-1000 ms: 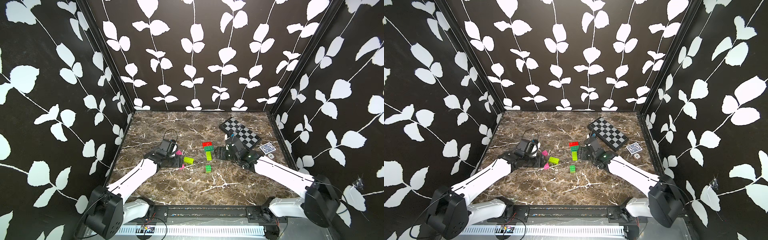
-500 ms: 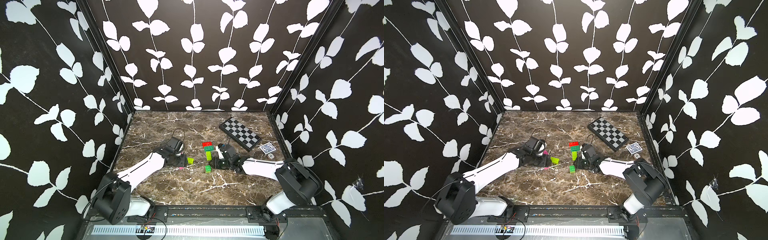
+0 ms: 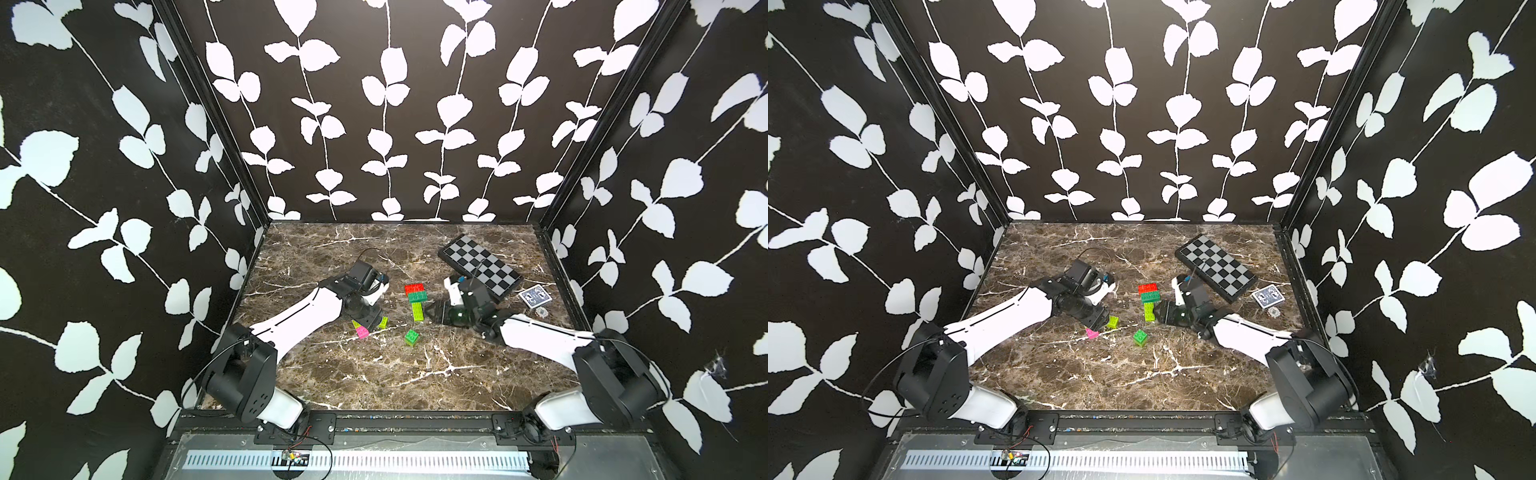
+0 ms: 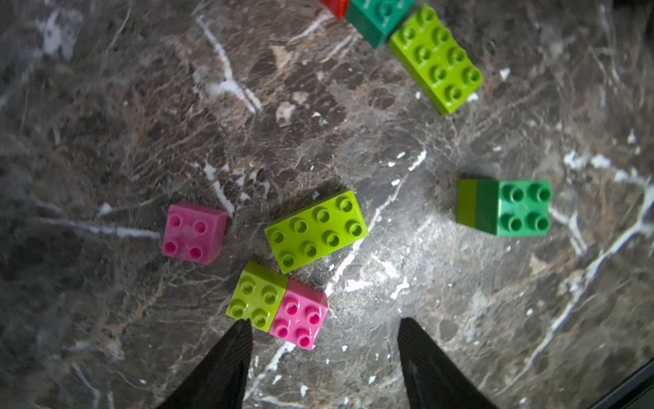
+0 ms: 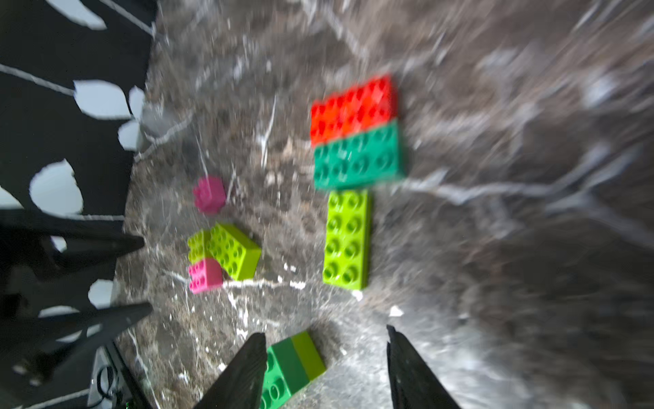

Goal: Assemble a carrot with lego
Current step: Adjust the lego brick at the center of the board, then pick up the lego brick from the center of the board.

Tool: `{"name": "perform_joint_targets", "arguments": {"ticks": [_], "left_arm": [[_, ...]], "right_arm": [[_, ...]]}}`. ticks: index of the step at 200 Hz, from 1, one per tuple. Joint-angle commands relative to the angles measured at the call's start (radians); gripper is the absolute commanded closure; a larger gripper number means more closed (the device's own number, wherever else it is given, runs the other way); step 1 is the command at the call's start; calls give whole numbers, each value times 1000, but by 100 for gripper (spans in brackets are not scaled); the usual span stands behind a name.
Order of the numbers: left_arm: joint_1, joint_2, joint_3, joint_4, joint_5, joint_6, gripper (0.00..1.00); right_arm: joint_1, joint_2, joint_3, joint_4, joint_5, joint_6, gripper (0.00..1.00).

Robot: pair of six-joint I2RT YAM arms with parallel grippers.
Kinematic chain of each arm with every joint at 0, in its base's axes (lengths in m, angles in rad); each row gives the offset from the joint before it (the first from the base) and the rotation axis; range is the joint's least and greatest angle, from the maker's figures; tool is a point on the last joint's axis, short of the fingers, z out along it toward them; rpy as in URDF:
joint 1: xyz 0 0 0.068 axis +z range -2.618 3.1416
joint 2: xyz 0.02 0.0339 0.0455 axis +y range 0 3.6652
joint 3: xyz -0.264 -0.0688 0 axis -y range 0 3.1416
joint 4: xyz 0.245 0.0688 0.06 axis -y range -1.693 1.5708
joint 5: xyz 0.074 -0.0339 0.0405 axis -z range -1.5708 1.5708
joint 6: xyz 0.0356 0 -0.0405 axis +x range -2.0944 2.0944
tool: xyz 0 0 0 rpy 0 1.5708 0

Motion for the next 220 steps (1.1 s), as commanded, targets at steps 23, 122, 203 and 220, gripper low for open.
{"name": "perform_joint_targets", "arguments": {"ticks": [23, 122, 203, 220], "left_arm": [[-6, 66, 74, -173, 46, 544, 31], [-6, 389, 281, -240, 73, 859, 33], [-10, 415, 252, -159, 62, 803, 55], [-8, 405, 244, -156, 64, 800, 58]], "right_arm": [[-18, -40, -33, -103, -25, -112, 44], [-17, -96, -97, -104, -16, -127, 44], [42, 22, -88, 4, -85, -84, 50], [57, 64, -79, 43, -93, -68, 53]]}}
